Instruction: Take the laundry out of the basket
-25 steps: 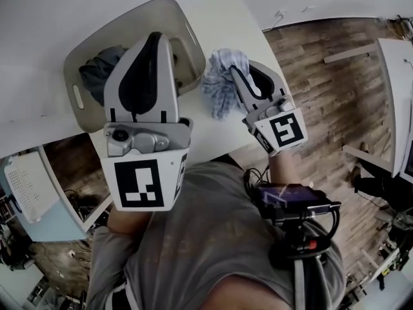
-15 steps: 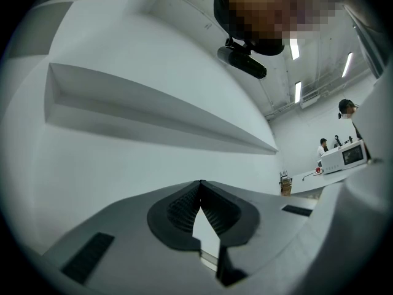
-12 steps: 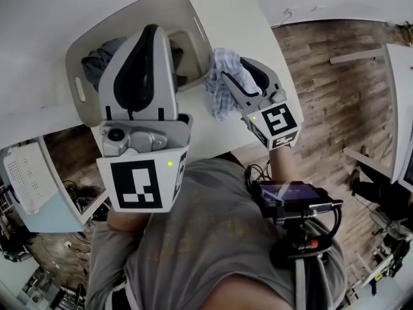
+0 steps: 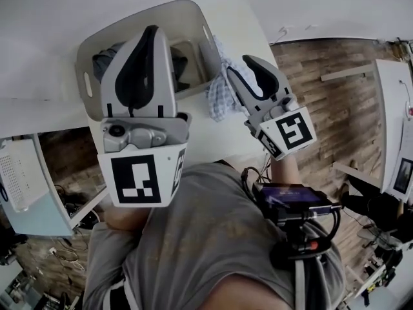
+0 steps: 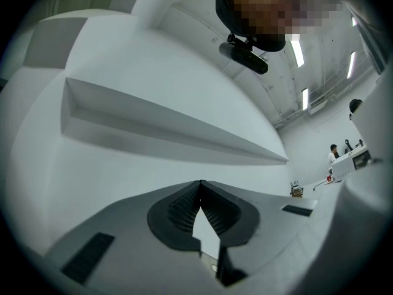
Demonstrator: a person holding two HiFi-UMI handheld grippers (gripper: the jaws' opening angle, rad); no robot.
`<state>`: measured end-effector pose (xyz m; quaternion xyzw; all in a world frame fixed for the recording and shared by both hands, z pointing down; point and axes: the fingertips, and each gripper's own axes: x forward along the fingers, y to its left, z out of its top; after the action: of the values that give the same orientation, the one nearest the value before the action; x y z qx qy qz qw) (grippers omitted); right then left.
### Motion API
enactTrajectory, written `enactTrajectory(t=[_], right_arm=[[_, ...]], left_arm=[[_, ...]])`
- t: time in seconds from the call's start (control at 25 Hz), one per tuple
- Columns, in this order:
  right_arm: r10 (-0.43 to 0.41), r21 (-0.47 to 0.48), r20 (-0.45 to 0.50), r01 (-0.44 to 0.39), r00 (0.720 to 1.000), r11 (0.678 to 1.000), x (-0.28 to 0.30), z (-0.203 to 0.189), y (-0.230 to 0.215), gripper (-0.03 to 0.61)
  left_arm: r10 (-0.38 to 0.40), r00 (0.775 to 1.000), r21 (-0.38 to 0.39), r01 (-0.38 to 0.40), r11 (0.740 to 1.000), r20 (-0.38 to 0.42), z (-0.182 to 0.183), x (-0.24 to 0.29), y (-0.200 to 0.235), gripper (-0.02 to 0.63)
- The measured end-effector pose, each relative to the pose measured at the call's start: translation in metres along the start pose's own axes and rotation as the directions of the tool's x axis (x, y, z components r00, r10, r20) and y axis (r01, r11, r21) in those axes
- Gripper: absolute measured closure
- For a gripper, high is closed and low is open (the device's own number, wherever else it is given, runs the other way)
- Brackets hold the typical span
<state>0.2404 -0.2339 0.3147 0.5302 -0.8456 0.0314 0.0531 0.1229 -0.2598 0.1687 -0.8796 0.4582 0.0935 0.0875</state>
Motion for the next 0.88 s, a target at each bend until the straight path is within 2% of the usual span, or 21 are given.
enactTrajectory(t=[0.12, 0.2, 0.24, 0.4, 0.56, 0.88], right_arm=[[0.045, -0.024, 0.087, -0.043, 0.995, 0.999, 0.005, 0.036, 0.01, 0.474], [0.098, -0.023, 0.144, -0.096, 0.985, 0.995, 0.011, 0.059, 0.02, 0.552], [0.13, -0.023, 0.17, -0.128, 0.977, 0.991, 0.014, 0.071, 0.027, 0.56], [0.226, -0.083, 0.223, -0.213, 0.948, 0.974, 0.038, 0.111, 0.058, 0.566], [0.291, -0.135, 0.25, -0.264, 0.924, 0.955, 0.066, 0.137, 0.089, 0.566], [0.418, -0.19, 0.267, -0.378, 0.868, 0.906, 0.106, 0.156, 0.145, 0.566]], left_arm=[[0.035, 0.999, 0.01, -0.036, 0.999, 0.018, 0.007, -0.007, 0.011, 0.606], [0.065, 0.997, 0.019, -0.065, 0.998, 0.03, 0.013, -0.012, 0.02, 0.606], [0.081, 0.996, 0.025, -0.082, 0.996, 0.035, 0.016, -0.016, 0.025, 0.606], [0.168, 0.984, 0.045, -0.17, 0.984, 0.054, 0.028, -0.036, 0.056, 0.606], [0.267, 0.962, 0.049, -0.27, 0.962, 0.06, 0.029, -0.064, 0.096, 0.606], [0.409, 0.91, 0.062, -0.413, 0.909, 0.074, 0.033, -0.105, 0.145, 0.606]])
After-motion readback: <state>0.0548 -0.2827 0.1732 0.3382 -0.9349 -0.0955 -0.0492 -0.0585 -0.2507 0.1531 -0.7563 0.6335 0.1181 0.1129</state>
